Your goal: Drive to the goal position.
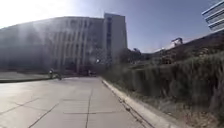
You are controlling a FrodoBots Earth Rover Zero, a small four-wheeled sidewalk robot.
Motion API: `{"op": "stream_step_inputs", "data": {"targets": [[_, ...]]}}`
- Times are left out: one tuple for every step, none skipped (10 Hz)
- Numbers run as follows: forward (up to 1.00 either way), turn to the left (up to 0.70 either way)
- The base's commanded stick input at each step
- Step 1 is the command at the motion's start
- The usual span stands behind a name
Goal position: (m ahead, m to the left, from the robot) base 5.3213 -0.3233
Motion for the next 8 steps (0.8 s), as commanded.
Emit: {"op": "stream_step_inputs", "data": {"targets": [[0.02, 0.34], [0.00, 0.43], [0.00, 0.37], [0.00, 0.31], [0.00, 0.25], [0.00, 0.18], [0.00, 0.12], [0.00, 0.06]]}}
